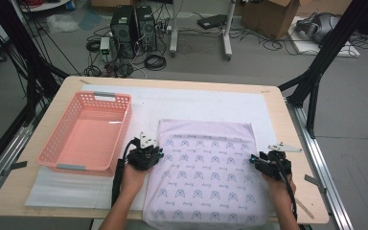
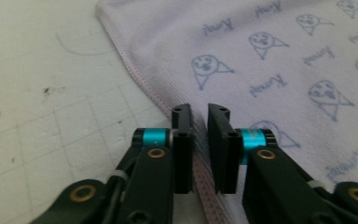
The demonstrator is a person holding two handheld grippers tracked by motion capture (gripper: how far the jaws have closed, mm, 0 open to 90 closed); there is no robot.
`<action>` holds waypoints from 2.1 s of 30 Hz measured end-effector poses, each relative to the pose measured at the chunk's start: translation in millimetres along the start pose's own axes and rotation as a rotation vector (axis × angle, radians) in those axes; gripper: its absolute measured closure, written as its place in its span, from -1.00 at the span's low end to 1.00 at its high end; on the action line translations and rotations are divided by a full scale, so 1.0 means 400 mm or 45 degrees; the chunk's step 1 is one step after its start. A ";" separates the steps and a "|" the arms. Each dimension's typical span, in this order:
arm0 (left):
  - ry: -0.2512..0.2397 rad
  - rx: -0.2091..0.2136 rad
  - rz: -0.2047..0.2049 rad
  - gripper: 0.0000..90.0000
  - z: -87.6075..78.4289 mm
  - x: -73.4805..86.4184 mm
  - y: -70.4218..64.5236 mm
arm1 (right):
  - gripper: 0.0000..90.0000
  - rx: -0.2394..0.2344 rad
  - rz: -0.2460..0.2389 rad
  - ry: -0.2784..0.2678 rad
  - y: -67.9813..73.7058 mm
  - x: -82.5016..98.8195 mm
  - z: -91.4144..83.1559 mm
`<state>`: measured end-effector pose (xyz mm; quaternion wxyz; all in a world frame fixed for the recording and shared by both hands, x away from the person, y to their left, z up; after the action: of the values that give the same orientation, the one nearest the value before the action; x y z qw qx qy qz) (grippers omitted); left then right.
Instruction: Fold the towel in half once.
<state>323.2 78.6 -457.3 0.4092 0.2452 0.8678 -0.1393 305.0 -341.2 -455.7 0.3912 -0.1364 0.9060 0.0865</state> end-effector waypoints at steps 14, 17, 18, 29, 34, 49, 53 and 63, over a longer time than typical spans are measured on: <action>-0.117 -0.015 -0.157 0.93 -0.020 -0.019 0.016 | 0.91 -0.071 0.000 -0.020 -0.011 -0.019 -0.004; -0.142 0.001 -0.169 0.93 -0.032 -0.022 0.016 | 0.91 -0.081 -0.009 -0.051 -0.012 -0.016 -0.021; -0.150 0.008 -0.170 0.93 -0.036 -0.023 0.014 | 0.91 -0.089 -0.007 -0.065 -0.013 -0.015 -0.028; -0.218 0.088 -0.158 0.93 -0.116 -0.016 -0.004 | 0.91 -0.182 -0.006 -0.127 -0.012 0.010 -0.103; -0.236 0.124 -0.129 0.92 -0.155 -0.003 -0.019 | 0.91 -0.208 -0.022 -0.145 -0.004 0.024 -0.138; -0.217 0.211 -0.110 0.79 -0.203 0.074 -0.041 | 0.86 -0.263 -0.030 -0.104 0.023 0.084 -0.203; -0.196 0.227 -0.161 0.10 -0.188 0.060 -0.037 | 0.38 -0.241 0.007 -0.105 0.022 0.083 -0.199; -0.125 0.135 -0.179 -0.07 -0.103 0.008 -0.011 | 0.02 -0.156 0.008 -0.028 0.029 0.015 -0.118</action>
<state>292.8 94.2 -433.9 0.4268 0.1978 0.8532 -0.2253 265.2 -343.7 -427.6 0.3919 -0.1565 0.8950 0.1446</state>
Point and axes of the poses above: each handheld gripper's, and its own axes: z roughly forward along the jaws, x roughly out of its underside, y roughly to its left, the point moved 1 cm from there along z, roughly forward along the jaws, and after that the axes turned 2 degrees about y, right-handed, at the moved point
